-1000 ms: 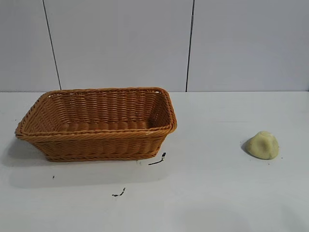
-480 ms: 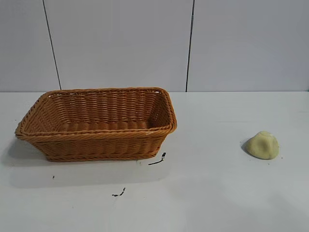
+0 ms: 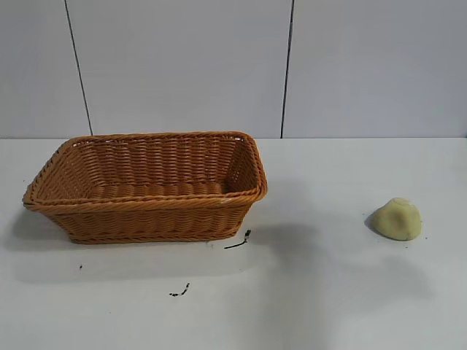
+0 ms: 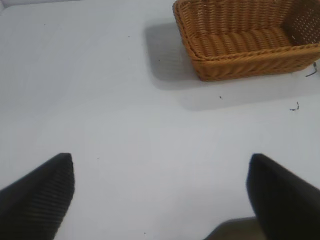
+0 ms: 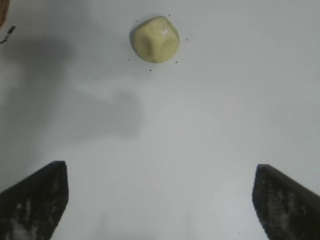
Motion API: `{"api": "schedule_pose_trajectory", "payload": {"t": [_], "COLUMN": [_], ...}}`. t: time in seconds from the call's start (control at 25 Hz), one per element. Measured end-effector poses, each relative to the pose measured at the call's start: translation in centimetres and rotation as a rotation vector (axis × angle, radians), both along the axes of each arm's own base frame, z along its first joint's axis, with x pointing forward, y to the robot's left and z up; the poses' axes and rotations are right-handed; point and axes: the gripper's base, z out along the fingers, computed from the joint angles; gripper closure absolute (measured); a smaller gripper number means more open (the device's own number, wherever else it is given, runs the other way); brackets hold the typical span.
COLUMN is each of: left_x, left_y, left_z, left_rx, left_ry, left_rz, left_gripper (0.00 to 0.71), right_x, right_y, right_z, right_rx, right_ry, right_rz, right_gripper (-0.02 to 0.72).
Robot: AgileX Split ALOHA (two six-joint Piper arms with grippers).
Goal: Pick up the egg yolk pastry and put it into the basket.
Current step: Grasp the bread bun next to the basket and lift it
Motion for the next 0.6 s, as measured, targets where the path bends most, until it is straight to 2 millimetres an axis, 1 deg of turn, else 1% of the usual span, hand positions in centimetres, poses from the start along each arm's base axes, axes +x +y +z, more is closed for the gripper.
{"api": "schedule_pose_trajectory", "payload": {"t": [0.16,0.28,0.44,0.6], "left_x": [0.0,0.0,0.0,0.0], "left_y": [0.0,0.0,0.0,0.0], "left_z": [0.0,0.0,0.0,0.0], "left_rx": [0.000,0.000,0.000,0.000], "left_ry": [0.000,0.000,0.000,0.000], "left_rz": [0.000,0.000,0.000,0.000], "left_gripper": [0.014,0.014,0.014,0.014], "right_x": [4.5,6.9,8.8,9.3], "right_y": [0.2,0.4,0.6,0.6], "right_z": [-2.7,-4.9,-7.7,-9.9], "right_rx": [0.001,0.018,0.035,0.034], "right_ry": [0.054,0.102,0.151,0.190], "right_rz": [-0.001,-0.008,-0.017,-0.019], "right_gripper": [0.010,0.010,0.010,0.010]}}
